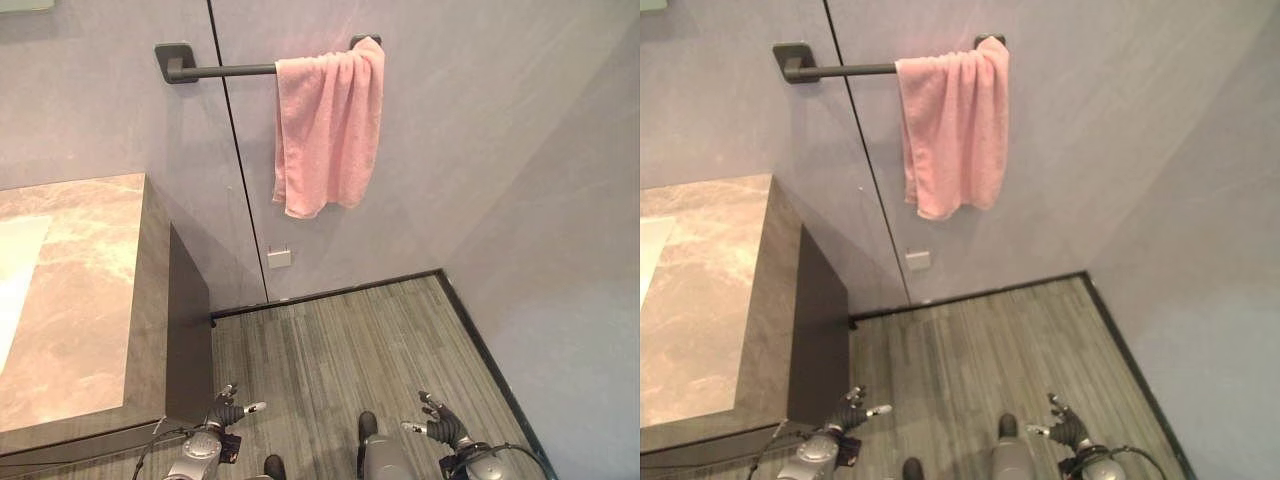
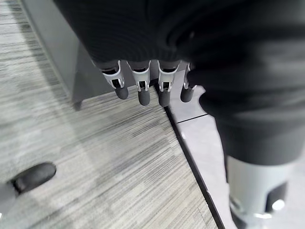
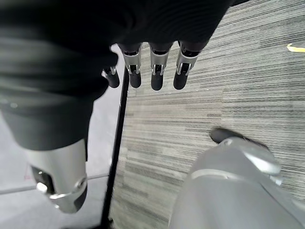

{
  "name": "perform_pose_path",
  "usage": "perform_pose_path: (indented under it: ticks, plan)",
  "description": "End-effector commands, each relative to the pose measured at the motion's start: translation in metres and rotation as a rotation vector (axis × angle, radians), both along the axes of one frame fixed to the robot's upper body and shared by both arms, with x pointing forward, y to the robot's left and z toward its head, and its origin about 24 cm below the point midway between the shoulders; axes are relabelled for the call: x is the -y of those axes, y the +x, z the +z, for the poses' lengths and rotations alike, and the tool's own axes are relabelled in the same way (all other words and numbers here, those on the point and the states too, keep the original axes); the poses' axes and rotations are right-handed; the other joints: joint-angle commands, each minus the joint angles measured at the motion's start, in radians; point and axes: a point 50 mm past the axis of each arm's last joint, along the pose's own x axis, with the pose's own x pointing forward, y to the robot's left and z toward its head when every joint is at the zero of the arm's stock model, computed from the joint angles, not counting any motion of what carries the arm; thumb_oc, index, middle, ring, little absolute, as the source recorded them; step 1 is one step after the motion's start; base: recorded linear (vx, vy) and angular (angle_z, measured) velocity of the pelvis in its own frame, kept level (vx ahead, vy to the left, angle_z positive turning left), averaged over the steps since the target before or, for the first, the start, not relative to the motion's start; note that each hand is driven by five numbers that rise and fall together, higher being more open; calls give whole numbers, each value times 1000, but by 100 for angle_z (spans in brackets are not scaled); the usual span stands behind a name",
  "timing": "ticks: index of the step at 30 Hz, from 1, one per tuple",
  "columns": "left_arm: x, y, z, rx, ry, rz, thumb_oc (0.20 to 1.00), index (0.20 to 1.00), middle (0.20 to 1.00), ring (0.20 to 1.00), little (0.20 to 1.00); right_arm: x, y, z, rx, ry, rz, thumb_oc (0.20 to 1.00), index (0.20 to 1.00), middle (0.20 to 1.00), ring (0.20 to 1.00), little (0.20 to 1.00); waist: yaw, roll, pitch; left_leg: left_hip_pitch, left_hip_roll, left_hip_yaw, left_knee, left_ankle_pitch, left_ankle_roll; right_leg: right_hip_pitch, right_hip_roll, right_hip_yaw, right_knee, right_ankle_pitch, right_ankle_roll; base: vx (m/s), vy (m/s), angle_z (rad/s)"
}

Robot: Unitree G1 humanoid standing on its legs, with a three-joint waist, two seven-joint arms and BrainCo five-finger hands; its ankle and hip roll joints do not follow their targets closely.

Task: Put brush and paste in cup on sink, flatten towel.

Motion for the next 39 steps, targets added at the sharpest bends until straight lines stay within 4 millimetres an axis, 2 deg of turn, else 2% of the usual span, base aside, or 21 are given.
perform_pose_path:
  ticks: [1,3,7,14,22,25,26,27,28,29,30,32,33,34,36,37,39]
  plan:
    - [-3,11,9,72,5,2,1000,1000,1000,1000,1000,12,22,16,98,-37,22,1000,1000,1000,1000,1000,-5,10,-26,-28,83,19,106,-26,-35,61,26,-15,-76,145,13,165,-150,19]
    - [-2,3,4,43,-3,-2,1000,1000,1000,1000,1000,19,24,18,101,-53,16,1000,1000,1000,1000,1000,6,11,-51,-13,98,17,80,-3,-50,99,40,-36,-114,129,5,123,-121,-4]
    - [-2,-1,2,30,-8,17,1000,1000,1000,1000,1000,16,26,19,115,-46,30,1000,1000,1000,1000,1000,13,13,-62,2,119,7,42,27,-67,121,60,-51,-126,103,-6,67,-93,3]
    - [0,-2,1,29,-18,25,1000,1000,1000,1000,1000,13,24,18,106,-52,51,1000,1000,1000,1000,1000,12,33,-63,10,163,-19,18,76,-96,125,103,-69,-95,47,-35,93,-114,10]
    - [-1,3,4,49,-19,34,1000,1000,1000,1000,1000,18,28,21,122,-71,45,1000,1000,1000,1000,1000,9,51,-71,8,190,-35,12,127,-118,132,131,-81,-88,24,-54,43,-78,3]
    - [-2,5,5,57,-19,39,1000,1000,1000,1000,1000,20,28,21,124,-70,39,1000,1000,1000,1000,1000,7,54,-68,0,197,-43,25,129,-121,134,137,-81,-85,11,-62,10,-63,13]
    - [-2,6,6,63,-22,39,1000,1000,1000,1000,1000,20,27,21,121,-71,39,1000,1000,1000,1000,1000,7,55,-64,-17,200,-53,56,130,-123,134,141,-79,-85,4,-70,-98,-111,6]
    - [-1,13,10,87,-27,39,1000,1000,1000,1000,1000,22,28,23,132,-64,24,1000,1000,1000,1000,1000,13,40,-24,-131,179,-98,238,169,-131,140,139,-69,-90,-3,-96,-171,-151,10]
    - [-1,20,14,111,-27,35,1000,1000,1000,1000,1000,24,30,25,142,-60,10,1000,1000,1000,1000,1000,18,29,5,-205,155,-135,344,188,-138,138,134,-72,-85,-2,-108,-230,-170,27]
    - [-2,27,18,136,-25,31,1000,1000,1000,1000,1000,26,30,26,150,-55,-5,1000,1000,1000,1000,1000,16,19,29,-268,137,-157,418,199,-144,134,129,-78,-78,-3,-115,-138,-102,52]
    - [-2,30,20,143,-23,35,1000,1000,1000,1000,1000,27,29,25,144,-56,-17,1000,1000,1000,1000,1000,8,19,31,-294,141,-148,428,189,-137,130,131,-85,-78,-9,-119,-29,-64,73]
    - [-3,32,21,147,-25,37,1000,1000,1000,1000,1000,31,19,19,101,-79,-27,1000,1000,1000,1000,1000,0,34,24,-304,190,-67,308,187,-125,145,137,-112,-95,-23,-112,100,25,68]
    - [-3,32,21,147,-25,37,1000,1000,1000,1000,1000,31,19,19,101,-79,-27,1000,1000,1000,1000,1000,0,33,25,-303,189,-66,307,187,-125,146,136,-112,-95,-23,-112,238,167,50]
    - [-5,29,20,141,-23,56,1000,1000,1000,1000,1000,35,17,18,98,-97,-48,1000,1000,1000,1000,1000,9,48,19,-316,202,-46,121,192,-121,167,132,-110,-116,-37,-88,254,210,40]
    - [-4,26,18,138,-25,62,1000,1000,1000,1000,1000,39,18,19,98,-106,-58,1000,1000,1000,1000,1000,15,58,17,-336,199,-90,110,200,-122,171,113,-92,-105,-44,-75,274,254,33]
    - [-6,24,17,132,-27,74,1000,1000,1000,1000,1000,38,20,19,97,-99,-56,1000,1000,1000,1000,1000,16,61,17,-315,186,-105,122,166,-114,174,99,-68,-89,-56,-70,242,259,21]
    - [-8,18,14,117,-28,85,1000,1000,1000,1000,1000,35,23,20,106,-85,-60,1000,1000,1000,1000,1000,18,66,7,-286,163,-81,113,132,-101,184,66,-47,-85,-44,-50,275,313,-35]
